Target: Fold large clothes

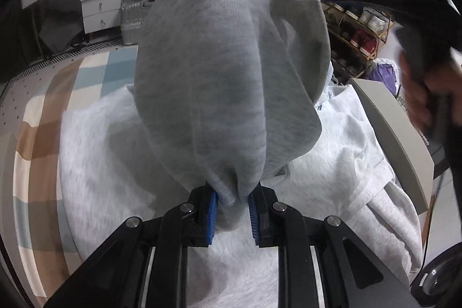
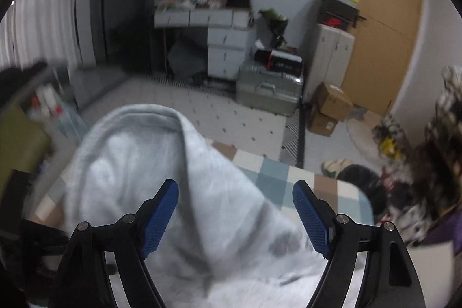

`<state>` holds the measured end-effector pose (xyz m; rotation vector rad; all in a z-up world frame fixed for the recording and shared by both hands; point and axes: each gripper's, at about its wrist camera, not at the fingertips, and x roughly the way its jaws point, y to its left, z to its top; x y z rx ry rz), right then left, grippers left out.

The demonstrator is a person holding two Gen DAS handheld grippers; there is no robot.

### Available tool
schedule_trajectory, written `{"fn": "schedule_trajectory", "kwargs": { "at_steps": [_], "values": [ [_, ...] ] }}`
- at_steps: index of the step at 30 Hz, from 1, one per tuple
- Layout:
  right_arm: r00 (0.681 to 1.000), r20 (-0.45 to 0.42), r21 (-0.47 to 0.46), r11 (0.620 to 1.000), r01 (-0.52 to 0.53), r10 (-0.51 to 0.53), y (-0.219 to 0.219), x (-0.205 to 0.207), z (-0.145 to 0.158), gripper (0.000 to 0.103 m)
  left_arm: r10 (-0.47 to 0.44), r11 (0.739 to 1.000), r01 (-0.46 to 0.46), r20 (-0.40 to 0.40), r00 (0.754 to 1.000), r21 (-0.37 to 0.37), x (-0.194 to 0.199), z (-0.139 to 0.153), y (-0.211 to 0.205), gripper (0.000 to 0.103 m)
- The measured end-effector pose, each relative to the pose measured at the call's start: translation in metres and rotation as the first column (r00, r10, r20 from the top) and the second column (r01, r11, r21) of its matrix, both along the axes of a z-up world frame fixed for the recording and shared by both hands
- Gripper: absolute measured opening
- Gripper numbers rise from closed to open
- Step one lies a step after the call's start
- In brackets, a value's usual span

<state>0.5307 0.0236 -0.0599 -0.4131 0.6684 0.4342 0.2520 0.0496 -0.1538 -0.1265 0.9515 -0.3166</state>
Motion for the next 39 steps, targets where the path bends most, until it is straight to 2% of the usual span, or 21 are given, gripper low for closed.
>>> {"fn": "schedule_trajectory", "kwargs": {
  "at_steps": [1,2,6,9,10,11,13,15,18,19,20,21,22,23,26,28,30,33,35,36,39],
  "values": [
    [0.999,-0.033,-0.03,0.999,-0.025,0.024,0.009,0.01,-0.006,0.054,-0.002,1.0,0.002,-0.002,1.0,0.001,0.0,0.001,0.001,0.015],
    [0.996,-0.083,-0.057,0.997,-0.047,0.042,0.017,0.019,-0.011,0.003,0.002,1.0,-0.002,-0.006,1.0,0.0,0.002,0.003,0.002,0.015],
    [0.999,-0.004,-0.036,0.999,-0.036,0.036,0.013,0.013,0.01,0.006,0.03,0.999,-0.031,-0.005,1.0,-0.039,0.001,0.018,0.017,0.017],
    [0.995,0.094,0.018,1.0,-0.023,0.021,-0.004,-0.009,0.035,0.006,0.054,0.995,-0.045,0.102,0.993,-0.083,-0.011,0.058,0.024,0.023],
    [0.991,0.132,0.028,0.999,-0.017,0.013,-0.006,-0.014,0.04,0.006,0.055,0.995,-0.042,0.14,0.989,-0.089,-0.014,0.069,0.024,0.039],
    [0.984,0.176,0.054,0.999,-0.003,-0.006,-0.012,-0.023,0.048,0.006,0.061,0.995,-0.044,0.184,0.981,-0.094,-0.017,0.082,0.023,0.067],
    [0.98,0.196,0.135,0.991,-0.002,-0.025,-0.026,-0.031,0.06,0.006,0.089,0.993,-0.065,0.244,0.966,-0.103,-0.02,0.1,0.02,0.089],
    [0.98,0.193,0.178,0.984,0.01,-0.045,-0.037,-0.036,0.062,0.006,0.131,0.988,-0.099,0.313,0.941,-0.117,-0.017,0.12,0.015,0.089],
    [0.978,0.204,0.2,0.98,0.002,-0.043,-0.045,-0.045,0.061,0.006,0.11,0.991,-0.083,0.273,0.956,-0.11,0.008,0.128,0.003,0.089],
    [0.979,0.198,0.215,0.977,0.0,-0.044,-0.048,-0.046,0.061,0.006,0.087,0.994,-0.068,0.245,0.966,-0.087,0.019,0.126,-0.004,0.088],
    [0.981,0.189,0.228,0.974,0.003,-0.048,-0.052,-0.047,0.06,0.006,0.073,0.997,-0.064,0.224,0.972,-0.049,0.027,0.123,-0.009,0.076],
    [0.981,0.187,0.236,0.972,0.008,-0.054,-0.056,-0.047,0.06,0.006,0.063,0.998,-0.057,0.208,0.976,-0.032,0.035,0.122,-0.013,0.057],
    [0.981,0.185,0.242,0.97,0.015,-0.061,-0.06,-0.05,0.062,0.006,0.051,0.999,-0.051,0.182,0.982,-0.006,0.043,0.121,-0.017,0.011],
    [0.983,0.174,0.247,0.969,0.019,-0.064,-0.065,-0.049,0.06,0.006,0.049,0.998,-0.055,0.159,0.986,0.035,0.049,0.119,-0.017,0.005],
    [0.984,0.157,0.237,0.971,0.043,-0.082,-0.074,-0.052,0.049,0.006,0.042,0.981,-0.072,0.167,0.985,0.178,0.063,0.127,-0.028,0.005],
    [0.987,0.129,0.246,0.967,0.058,-0.093,-0.079,-0.052,0.042,0.006,0.051,0.934,-0.132,0.242,0.969,0.332,0.064,0.136,-0.037,0.005],
    [0.991,0.089,0.267,0.961,0.076,-0.103,-0.081,-0.044,0.034,0.006,0.048,0.865,-0.215,0.351,0.935,0.454,0.069,0.161,-0.047,0.004],
    [0.996,0.014,0.36,0.93,0.074,-0.085,-0.087,-0.04,0.032,0.006,0.04,0.829,-0.312,0.508,0.861,0.464,0.065,0.209,-0.059,0.004],
    [0.997,0.018,0.444,0.894,0.056,-0.071,-0.096,-0.049,0.038,0.006,0.026,0.843,-0.35,0.62,0.784,0.408,0.039,0.226,-0.07,0.004],
    [0.998,0.009,0.49,0.87,0.052,-0.065,-0.105,-0.056,0.038,0.006,0.028,0.863,-0.343,0.644,0.765,0.37,0.027,0.223,-0.069,0.004],
    [0.992,-0.108,0.556,0.823,0.113,-0.064,-0.131,-0.067,0.015,0.006,-0.014,0.94,-0.185,0.571,0.82,0.288,-0.018,0.182,-0.068,0.009]
  ]
}}
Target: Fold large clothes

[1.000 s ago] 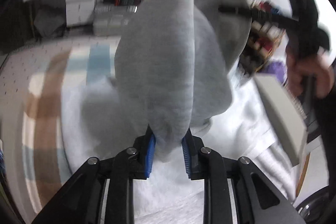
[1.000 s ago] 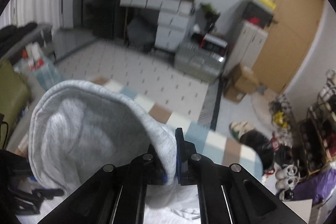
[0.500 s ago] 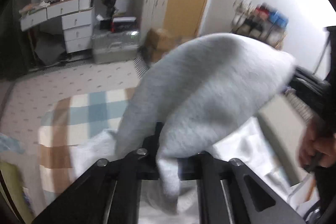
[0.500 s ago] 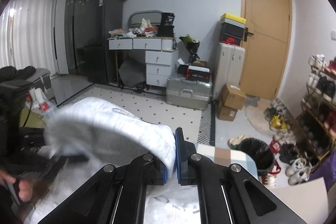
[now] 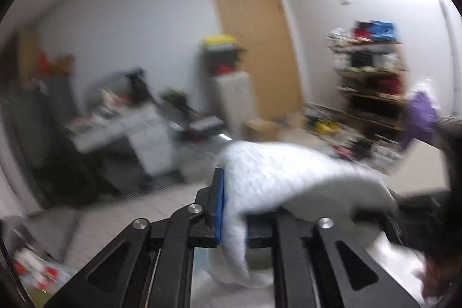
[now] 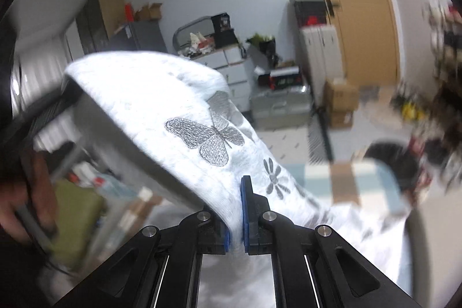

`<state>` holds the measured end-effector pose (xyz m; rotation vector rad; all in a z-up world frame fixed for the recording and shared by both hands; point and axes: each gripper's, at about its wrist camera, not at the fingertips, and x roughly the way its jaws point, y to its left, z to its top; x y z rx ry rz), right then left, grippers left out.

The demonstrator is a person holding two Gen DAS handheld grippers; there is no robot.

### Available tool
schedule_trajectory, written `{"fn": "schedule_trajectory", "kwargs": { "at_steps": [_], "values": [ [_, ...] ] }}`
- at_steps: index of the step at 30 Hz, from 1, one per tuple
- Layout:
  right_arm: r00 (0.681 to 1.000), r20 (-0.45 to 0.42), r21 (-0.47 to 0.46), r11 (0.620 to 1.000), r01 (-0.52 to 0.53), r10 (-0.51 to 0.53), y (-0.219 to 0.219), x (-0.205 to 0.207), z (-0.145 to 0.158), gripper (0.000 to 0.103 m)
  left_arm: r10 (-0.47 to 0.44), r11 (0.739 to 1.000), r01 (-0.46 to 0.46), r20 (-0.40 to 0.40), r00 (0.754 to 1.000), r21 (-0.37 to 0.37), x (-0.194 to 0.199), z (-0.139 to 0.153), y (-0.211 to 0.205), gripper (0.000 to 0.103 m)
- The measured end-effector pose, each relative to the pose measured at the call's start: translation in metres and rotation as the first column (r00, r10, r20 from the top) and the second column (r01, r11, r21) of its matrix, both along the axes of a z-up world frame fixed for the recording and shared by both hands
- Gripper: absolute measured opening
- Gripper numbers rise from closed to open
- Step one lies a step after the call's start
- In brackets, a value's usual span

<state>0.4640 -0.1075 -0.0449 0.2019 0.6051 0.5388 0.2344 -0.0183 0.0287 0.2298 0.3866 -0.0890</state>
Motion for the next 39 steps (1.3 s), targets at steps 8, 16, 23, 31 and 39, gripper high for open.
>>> {"fn": "schedule_trajectory", "kwargs": {
  "at_steps": [8,16,23,31,39],
  "values": [
    [0.967,-0.253,0.031,0.999,-0.017,0.025,-0.049,-0.047,-0.09,0.008,-0.242,0.964,0.194,-0.294,0.925,-0.184,-0.084,-0.116,0.01,0.009],
    [0.94,-0.336,-0.154,0.988,0.007,-0.059,-0.05,-0.074,-0.131,0.009,-0.46,0.884,0.355,-0.425,0.78,-0.305,-0.115,-0.136,-0.002,0.046],
    [0.934,-0.335,-0.303,0.953,0.014,-0.12,-0.06,-0.088,-0.116,0.063,-0.52,0.805,0.338,-0.303,0.799,-0.488,-0.136,-0.092,0.027,0.082],
    [0.992,-0.122,-0.25,0.968,-0.029,-0.002,-0.044,-0.137,-0.028,0.064,-0.433,0.827,0.263,-0.266,0.861,-0.496,-0.169,-0.101,0.061,0.082],
    [0.938,-0.343,-0.311,0.936,-0.166,0.053,0.061,-0.078,-0.083,0.078,-0.408,0.836,0.236,-0.273,0.871,-0.495,-0.16,-0.123,0.056,0.082]
  ]
}}
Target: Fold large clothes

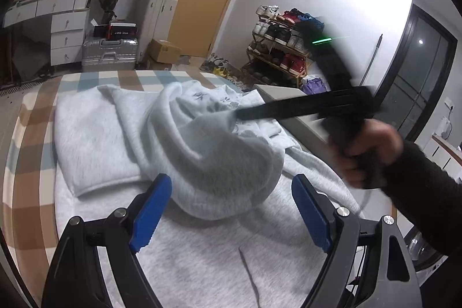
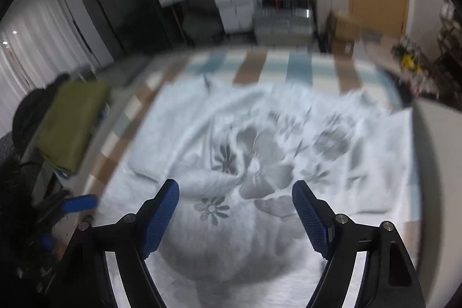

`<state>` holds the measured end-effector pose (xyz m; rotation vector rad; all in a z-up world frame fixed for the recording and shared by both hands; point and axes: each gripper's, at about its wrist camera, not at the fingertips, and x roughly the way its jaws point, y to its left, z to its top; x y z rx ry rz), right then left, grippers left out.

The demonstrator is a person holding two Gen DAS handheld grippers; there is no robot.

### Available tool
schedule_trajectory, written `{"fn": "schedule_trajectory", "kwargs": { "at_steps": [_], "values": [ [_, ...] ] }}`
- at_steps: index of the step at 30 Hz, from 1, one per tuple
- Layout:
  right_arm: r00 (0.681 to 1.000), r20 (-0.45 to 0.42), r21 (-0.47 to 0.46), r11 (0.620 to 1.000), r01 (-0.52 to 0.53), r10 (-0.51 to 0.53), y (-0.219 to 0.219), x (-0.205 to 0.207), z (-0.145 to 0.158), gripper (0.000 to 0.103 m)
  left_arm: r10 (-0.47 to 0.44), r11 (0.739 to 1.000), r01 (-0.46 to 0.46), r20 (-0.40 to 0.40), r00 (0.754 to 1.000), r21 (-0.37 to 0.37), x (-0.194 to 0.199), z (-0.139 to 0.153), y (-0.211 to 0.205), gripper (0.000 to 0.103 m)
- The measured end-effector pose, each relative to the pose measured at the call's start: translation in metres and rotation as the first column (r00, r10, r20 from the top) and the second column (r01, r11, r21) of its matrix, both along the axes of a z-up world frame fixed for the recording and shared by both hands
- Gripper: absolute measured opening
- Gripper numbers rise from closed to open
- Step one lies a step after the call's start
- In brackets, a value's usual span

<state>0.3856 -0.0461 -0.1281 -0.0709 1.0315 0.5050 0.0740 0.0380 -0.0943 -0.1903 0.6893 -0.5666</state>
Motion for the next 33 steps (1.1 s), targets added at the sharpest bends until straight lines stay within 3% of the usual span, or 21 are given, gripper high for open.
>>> {"fn": "schedule_trajectory", "kwargs": {
  "at_steps": [1,4,7,9,12,13,15,16,17,18,20,23,24,27,29,33],
  "values": [
    [0.999,-0.04,-0.019,1.0,0.006,-0.007,0.004,0.01,-0.016,0.074,0.002,1.0,-0.002,-0.01,1.0,0.0,0.0,-0.004,0.002,0.082],
    [0.994,-0.107,-0.046,0.999,-0.003,-0.002,0.01,0.034,-0.041,0.007,0.019,1.0,-0.019,-0.038,0.999,0.01,0.0,-0.008,0.004,0.082],
    [0.999,0.007,-0.12,0.992,-0.043,0.044,0.015,0.029,-0.02,0.006,0.044,0.999,-0.042,-0.057,0.997,0.035,0.004,-0.009,0.008,0.082],
    [0.98,0.173,-0.206,0.977,-0.062,0.099,0.021,0.008,0.013,0.005,0.06,0.998,-0.058,-0.06,0.996,0.032,0.013,-0.006,0.012,0.082],
    [0.864,0.481,-0.341,0.94,0.028,0.149,0.028,-0.027,0.071,0.005,0.084,0.996,-0.083,-0.056,0.995,0.021,0.03,0.0,0.018,0.082],
    [0.787,0.598,-0.358,0.929,0.092,0.153,0.026,-0.044,0.092,0.004,0.115,0.993,-0.114,-0.051,0.992,0.014,0.039,0.007,0.019,0.082],
    [0.652,0.756,-0.256,0.944,0.21,0.06,0.007,-0.068,0.117,0.0,0.124,0.991,-0.125,-0.04,0.991,-0.039,0.051,0.015,0.023,0.082],
    [0.617,0.787,-0.211,0.95,0.231,0.024,0.001,-0.076,0.121,0.0,0.129,0.989,-0.132,-0.04,0.991,-0.066,0.058,0.017,0.024,0.082],
    [0.623,0.782,-0.156,0.966,0.208,-0.008,-0.011,-0.082,0.12,0.0,0.132,0.987,-0.136,-0.049,0.99,-0.084,0.064,0.018,0.025,0.082],
    [0.706,0.708,-0.142,0.975,0.173,-0.022,-0.018,-0.076,0.11,0.0,0.133,0.986,-0.139,-0.06,0.989,-0.095,0.069,0.016,0.026,0.082],
    [0.82,0.57,-0.1,0.986,0.133,-0.053,-0.031,-0.061,0.082,0.0,0.108,0.987,-0.118,-0.093,0.99,-0.108,0.081,0.013,0.02,0.082],
    [0.932,0.357,-0.016,0.997,0.079,-0.068,-0.051,-0.043,0.034,0.0,0.079,0.994,-0.088,-0.133,0.988,-0.065,0.094,0.003,0.005,0.082],
    [0.954,0.291,0.028,0.998,0.062,-0.068,-0.057,-0.04,0.02,0.0,0.071,0.995,-0.08,-0.147,0.987,-0.058,0.098,0.001,0.002,0.082],
    [0.99,0.134,0.074,0.997,0.039,-0.048,-0.059,-0.029,-0.011,0.0,0.018,1.0,-0.015,-0.201,0.979,0.021,0.111,-0.012,-0.024,0.082],
    [0.995,0.089,0.075,0.997,0.033,-0.04,-0.057,-0.027,-0.023,0.003,0.011,0.993,0.017,-0.236,0.972,0.114,0.124,-0.025,-0.043,0.082],
    [0.997,-0.033,0.002,0.998,0.069,-0.068,-0.061,-0.01,-0.055,0.003,0.108,0.954,-0.018,-0.289,0.951,0.298,0.141,-0.059,-0.058,0.082]
  ]
}}
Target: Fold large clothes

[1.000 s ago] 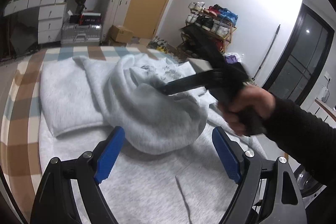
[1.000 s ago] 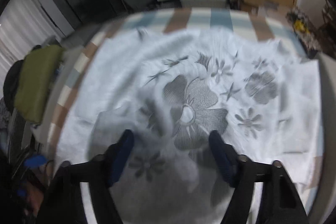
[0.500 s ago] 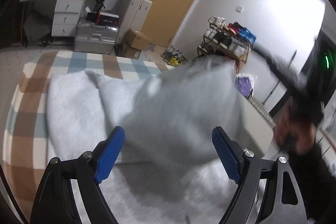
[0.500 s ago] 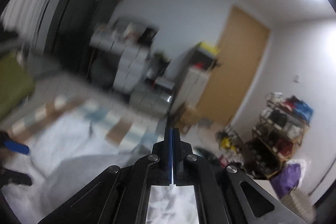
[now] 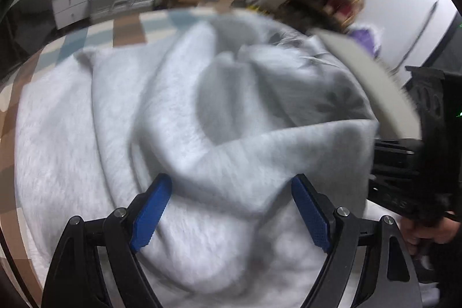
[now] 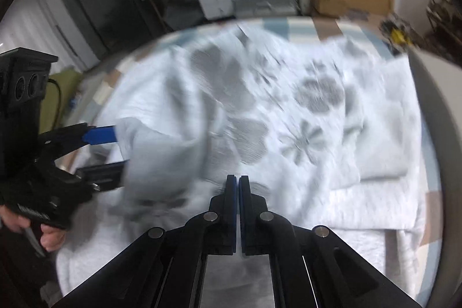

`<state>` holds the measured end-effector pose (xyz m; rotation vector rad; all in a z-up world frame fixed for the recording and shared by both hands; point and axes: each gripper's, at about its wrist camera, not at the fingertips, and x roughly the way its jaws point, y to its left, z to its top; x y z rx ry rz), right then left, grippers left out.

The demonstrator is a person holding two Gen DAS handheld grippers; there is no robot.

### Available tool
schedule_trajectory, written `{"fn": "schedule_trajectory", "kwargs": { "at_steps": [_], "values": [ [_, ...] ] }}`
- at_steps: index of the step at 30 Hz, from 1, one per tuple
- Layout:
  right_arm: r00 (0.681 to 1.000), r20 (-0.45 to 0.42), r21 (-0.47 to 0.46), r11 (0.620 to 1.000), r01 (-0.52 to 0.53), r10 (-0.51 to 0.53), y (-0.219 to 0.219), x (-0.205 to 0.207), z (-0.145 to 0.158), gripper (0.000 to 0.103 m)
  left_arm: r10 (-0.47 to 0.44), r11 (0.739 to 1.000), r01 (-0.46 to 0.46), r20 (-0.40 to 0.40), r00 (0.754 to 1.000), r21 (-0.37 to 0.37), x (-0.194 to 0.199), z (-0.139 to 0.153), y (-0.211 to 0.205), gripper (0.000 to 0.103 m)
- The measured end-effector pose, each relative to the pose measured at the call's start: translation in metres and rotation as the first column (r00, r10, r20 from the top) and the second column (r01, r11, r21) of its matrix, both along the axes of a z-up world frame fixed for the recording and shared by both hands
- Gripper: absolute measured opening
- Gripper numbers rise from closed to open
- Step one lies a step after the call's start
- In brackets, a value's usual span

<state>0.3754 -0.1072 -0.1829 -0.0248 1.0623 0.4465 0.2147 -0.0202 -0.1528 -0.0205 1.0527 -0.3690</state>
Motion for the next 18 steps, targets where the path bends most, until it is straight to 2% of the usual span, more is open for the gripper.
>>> {"fn": "schedule_trajectory", "kwargs": {
  "at_steps": [2,4,5,8,9,10,11,12,13,15,18],
  "values": [
    [1.0,-0.02,0.016,1.0,0.007,-0.006,-0.006,0.002,-0.011,0.0,0.021,0.996,-0.021,0.002,1.0,0.09,0.0,-0.008,-0.001,0.082],
    [1.0,-0.03,0.015,1.0,0.0,0.001,-0.012,0.002,-0.003,0.0,0.017,0.983,-0.021,0.027,0.999,0.183,-0.006,-0.006,0.0,0.082],
    [1.0,-0.003,0.022,1.0,0.002,-0.002,-0.016,-0.001,0.007,0.005,0.018,0.976,-0.027,0.042,0.999,0.216,-0.01,-0.002,0.0,0.082],
    [0.988,0.153,0.109,0.994,-0.027,0.01,-0.026,-0.008,0.057,0.008,0.042,0.948,-0.084,0.143,0.989,0.308,-0.021,0.02,0.011,0.082],
    [0.983,0.185,0.132,0.99,-0.04,0.015,-0.025,-0.007,0.071,0.016,0.058,0.943,-0.102,0.147,0.987,0.317,-0.021,0.024,0.016,0.082],
    [0.976,0.215,0.152,0.987,-0.059,0.026,-0.021,-0.005,0.084,0.022,0.077,0.949,-0.118,0.148,0.986,0.294,-0.02,0.027,0.021,0.082],
    [0.97,0.239,0.157,0.985,-0.074,0.035,-0.016,-0.003,0.09,0.034,0.086,0.963,-0.121,0.149,0.985,0.242,-0.021,0.032,0.027,0.082],
    [0.966,0.256,0.149,0.985,-0.084,0.043,-0.008,0.0,0.093,0.038,0.096,0.979,-0.12,0.146,0.985,0.164,-0.023,0.039,0.034,0.082],
    [0.965,0.256,0.128,0.987,-0.093,0.057,0.002,0.007,0.091,0.039,0.117,0.985,-0.135,0.149,0.982,0.112,-0.025,0.044,0.04,0.082],
    [0.982,0.178,0.05,0.995,-0.081,0.071,0.026,0.026,0.065,0.035,0.151,0.985,-0.162,0.161,0.975,0.055,-0.024,0.049,0.046,0.082],
    [0.999,0.042,-0.008,0.999,-0.033,0.034,0.036,0.05,0.009,0.016,0.182,0.979,-0.193,0.157,0.971,0.06,-0.023,0.046,0.035,0.082]
  ]
}}
